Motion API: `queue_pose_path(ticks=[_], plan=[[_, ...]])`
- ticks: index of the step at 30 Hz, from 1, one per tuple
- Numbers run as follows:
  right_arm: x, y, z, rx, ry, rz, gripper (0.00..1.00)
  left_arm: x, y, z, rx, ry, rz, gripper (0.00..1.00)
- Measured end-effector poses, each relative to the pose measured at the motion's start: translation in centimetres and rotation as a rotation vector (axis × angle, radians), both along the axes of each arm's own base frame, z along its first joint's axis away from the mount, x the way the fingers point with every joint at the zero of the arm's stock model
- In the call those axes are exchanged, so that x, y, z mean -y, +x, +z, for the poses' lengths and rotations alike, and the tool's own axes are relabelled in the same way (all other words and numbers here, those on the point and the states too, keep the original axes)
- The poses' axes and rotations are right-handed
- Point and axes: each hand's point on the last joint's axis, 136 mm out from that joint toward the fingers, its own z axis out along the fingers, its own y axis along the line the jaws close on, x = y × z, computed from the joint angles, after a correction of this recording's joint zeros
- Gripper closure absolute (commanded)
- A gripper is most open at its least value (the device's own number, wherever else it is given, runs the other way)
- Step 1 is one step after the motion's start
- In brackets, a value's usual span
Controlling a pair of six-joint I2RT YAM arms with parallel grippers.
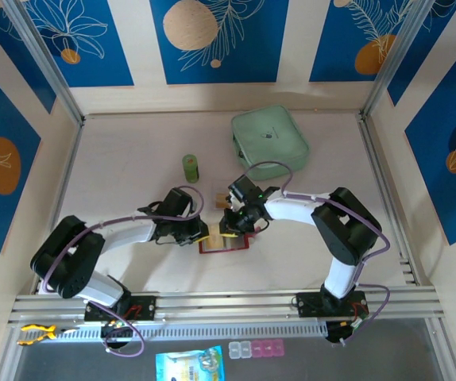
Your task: Take the credit cards out of the card holder
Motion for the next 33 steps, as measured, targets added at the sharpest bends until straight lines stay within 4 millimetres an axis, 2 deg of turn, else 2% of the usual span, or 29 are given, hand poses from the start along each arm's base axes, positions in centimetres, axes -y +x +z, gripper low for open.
queue_pose_path(ticks=[7, 17, 29, 31, 33], plan=[[-0.26, -0.06, -0.37, -0.008, 0.005, 0.004, 0.83, -0.22, -0.12, -0.44, -0.005, 0.014, -0.012, 0.89], [-0.68, 0.11, -0.39, -0.009, 0.010, 0.005, 0.70, -0.49, -0.23, -0.59, -0.012, 0.023, -0.012, 0.90], [-0.16, 0.06, -0.72, -0.009, -0.025, -0.002, 0.69, -0.41, -0.12, -0.10, -0.005, 0.018, -0.012, 0.83], [-0.15, 0.08, -0.72, -0.006, -0.027, -0.002, 0.69, -0.41, -0.10, 0.20, 0.001, 0.015, -0.013, 0.94], [-0.15, 0.09, -0.72, -0.006, -0.028, -0.003, 0.69, -0.40, -0.09, 0.40, 0.008, 0.012, -0.017, 0.96]])
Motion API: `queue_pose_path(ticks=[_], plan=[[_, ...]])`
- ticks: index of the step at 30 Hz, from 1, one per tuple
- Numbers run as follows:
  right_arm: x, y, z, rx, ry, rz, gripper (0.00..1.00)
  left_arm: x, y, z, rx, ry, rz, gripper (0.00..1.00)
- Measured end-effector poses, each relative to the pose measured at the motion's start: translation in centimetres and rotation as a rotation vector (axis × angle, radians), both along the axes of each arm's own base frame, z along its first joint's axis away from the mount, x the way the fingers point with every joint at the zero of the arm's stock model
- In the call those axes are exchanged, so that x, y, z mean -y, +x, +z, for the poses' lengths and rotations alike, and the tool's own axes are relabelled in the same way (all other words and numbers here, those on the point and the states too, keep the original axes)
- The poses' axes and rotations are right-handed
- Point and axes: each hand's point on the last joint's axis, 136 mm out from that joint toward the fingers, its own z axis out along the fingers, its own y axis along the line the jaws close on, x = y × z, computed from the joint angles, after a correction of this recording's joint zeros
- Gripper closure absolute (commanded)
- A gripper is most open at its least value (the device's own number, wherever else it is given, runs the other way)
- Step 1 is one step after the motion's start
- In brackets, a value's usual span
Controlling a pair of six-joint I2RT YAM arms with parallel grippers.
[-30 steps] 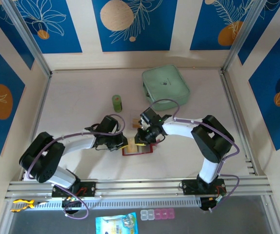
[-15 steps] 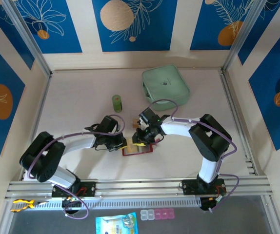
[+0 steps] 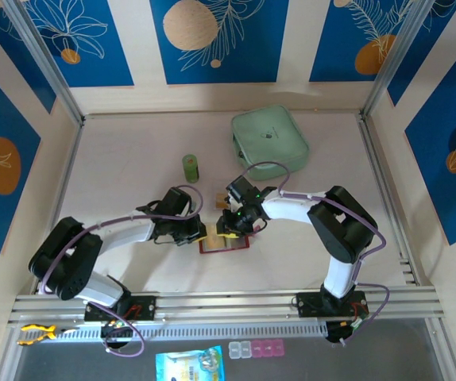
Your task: Take the credit cards out of the card holder
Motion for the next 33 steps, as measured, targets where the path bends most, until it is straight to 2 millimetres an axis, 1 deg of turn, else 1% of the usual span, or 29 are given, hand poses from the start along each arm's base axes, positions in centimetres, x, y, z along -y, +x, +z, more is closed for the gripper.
queue_pose_path(ticks=[7, 14, 21, 33], plan=[[-0.1, 0.1, 0.4, 0.009, 0.009, 0.000, 0.69, -0.1, -0.1, -0.2, -0.005, 0.004, -0.001, 0.95], [-0.4, 0.3, 0.9, 0.021, 0.027, 0.001, 0.72, -0.1, -0.1, -1.0, -0.021, 0.015, -0.002, 0.94], [-0.8, 0.4, 1.2, 0.026, 0.051, 0.007, 0.73, -0.1, -0.1, -1.0, -0.017, 0.015, -0.005, 0.95], [-0.7, 0.3, 1.1, 0.022, 0.046, 0.007, 0.73, -0.1, -0.1, -1.1, -0.013, 0.016, -0.010, 0.95]])
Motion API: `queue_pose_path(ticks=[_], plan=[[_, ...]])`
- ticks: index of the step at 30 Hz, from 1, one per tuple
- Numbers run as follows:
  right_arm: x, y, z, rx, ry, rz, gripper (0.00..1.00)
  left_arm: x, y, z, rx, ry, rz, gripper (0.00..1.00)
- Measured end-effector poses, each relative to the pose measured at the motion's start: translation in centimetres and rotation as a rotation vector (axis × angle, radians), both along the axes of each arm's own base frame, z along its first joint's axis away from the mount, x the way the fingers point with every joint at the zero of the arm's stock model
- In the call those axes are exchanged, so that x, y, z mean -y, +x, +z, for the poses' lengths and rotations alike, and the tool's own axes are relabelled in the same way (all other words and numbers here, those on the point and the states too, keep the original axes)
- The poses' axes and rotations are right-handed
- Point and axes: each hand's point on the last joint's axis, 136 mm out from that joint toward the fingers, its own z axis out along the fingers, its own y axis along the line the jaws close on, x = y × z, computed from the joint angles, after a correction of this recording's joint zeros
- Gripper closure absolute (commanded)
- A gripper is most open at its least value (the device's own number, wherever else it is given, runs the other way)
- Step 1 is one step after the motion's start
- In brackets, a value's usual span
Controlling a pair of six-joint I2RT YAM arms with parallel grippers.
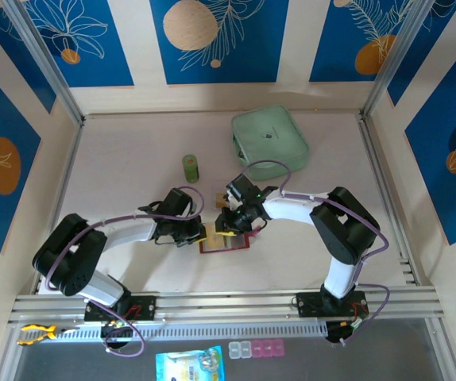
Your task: Take the credit cards out of the card holder
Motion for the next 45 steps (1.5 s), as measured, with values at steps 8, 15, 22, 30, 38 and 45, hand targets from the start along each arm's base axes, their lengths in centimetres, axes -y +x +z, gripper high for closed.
queue_pose_path(ticks=[8, 15, 22, 30, 38, 45], plan=[[0.0, -0.2, -0.7, -0.017, -0.010, 0.004, 0.74, 0.0, 0.0, 0.0, 0.000, 0.000, 0.000, 0.95], [-0.1, -0.3, -0.6, -0.020, -0.003, 0.009, 0.81, 0.0, 0.0, 0.0, 0.000, 0.000, 0.000, 0.94], [-0.7, -0.5, -0.3, -0.025, 0.025, 0.023, 0.79, 0.0, 0.0, 0.0, 0.000, 0.000, 0.000, 0.94], [-0.4, -0.6, -0.9, -0.030, 0.003, 0.018, 0.77, 0.0, 0.0, 0.0, 0.000, 0.000, 0.000, 0.94], [0.3, -0.6, -0.8, -0.019, -0.030, 0.013, 0.77, 0.0, 0.0, 0.0, -0.002, 0.002, 0.000, 0.92], [0.7, -0.6, -0.6, -0.010, -0.049, 0.011, 0.77, -0.4, -0.3, 0.1, -0.008, 0.018, 0.001, 0.92]])
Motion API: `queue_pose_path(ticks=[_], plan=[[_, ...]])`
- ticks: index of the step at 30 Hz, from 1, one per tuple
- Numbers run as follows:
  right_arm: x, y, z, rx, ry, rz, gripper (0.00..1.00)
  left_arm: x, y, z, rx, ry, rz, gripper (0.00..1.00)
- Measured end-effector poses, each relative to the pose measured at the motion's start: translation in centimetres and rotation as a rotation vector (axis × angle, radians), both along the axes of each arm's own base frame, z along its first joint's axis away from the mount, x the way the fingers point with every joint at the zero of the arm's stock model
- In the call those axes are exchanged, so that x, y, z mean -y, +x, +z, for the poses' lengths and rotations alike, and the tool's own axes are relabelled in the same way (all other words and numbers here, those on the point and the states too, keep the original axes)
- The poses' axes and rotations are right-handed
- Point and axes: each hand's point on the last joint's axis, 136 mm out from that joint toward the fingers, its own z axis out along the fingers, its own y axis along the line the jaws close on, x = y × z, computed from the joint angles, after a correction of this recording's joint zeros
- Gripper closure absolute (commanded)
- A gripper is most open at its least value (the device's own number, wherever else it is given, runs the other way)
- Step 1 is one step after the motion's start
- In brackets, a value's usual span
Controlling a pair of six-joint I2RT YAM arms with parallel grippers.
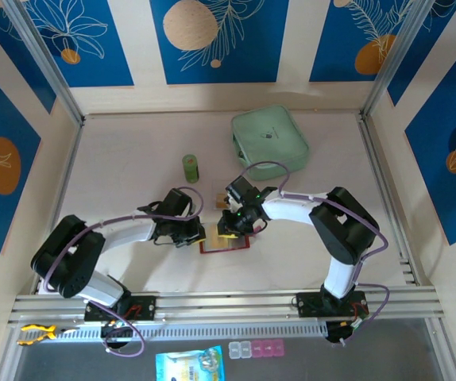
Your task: Take the credit cards out of the card holder
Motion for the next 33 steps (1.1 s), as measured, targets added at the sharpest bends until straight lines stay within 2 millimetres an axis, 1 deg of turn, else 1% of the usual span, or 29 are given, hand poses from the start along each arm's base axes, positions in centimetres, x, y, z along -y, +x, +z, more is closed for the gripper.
queue_pose_path(ticks=[4, 8, 11, 14, 19, 23, 26, 33], plan=[[0.0, 0.2, 0.8, 0.018, 0.010, -0.004, 0.77, 0.1, 0.3, 0.8, 0.014, -0.006, -0.002, 0.92], [0.1, 0.6, 1.8, 0.043, 0.033, -0.013, 0.77, 0.9, 1.1, 2.1, 0.045, -0.028, -0.006, 0.93], [0.5, 0.7, 1.8, 0.046, 0.036, -0.023, 0.77, 1.7, 1.3, 3.0, 0.064, -0.042, -0.021, 0.93], [1.0, 0.8, 1.4, 0.040, 0.030, -0.034, 0.77, 2.7, 1.3, 3.3, 0.074, -0.048, -0.051, 0.94], [1.7, 0.5, 0.8, 0.024, 0.016, -0.045, 0.75, 3.2, 0.5, 2.2, 0.047, -0.027, -0.084, 0.95], [2.1, 0.3, 0.3, 0.012, 0.014, -0.050, 0.74, 3.1, 0.2, 1.1, 0.019, -0.007, -0.090, 0.95], [2.3, 0.2, 0.0, 0.000, 0.019, -0.059, 0.74, 3.0, 0.1, 0.7, 0.008, 0.002, -0.093, 0.95], [2.1, 0.0, -0.2, -0.021, 0.062, -0.065, 0.74, 2.7, -0.2, 0.1, -0.011, 0.018, -0.096, 0.96]])
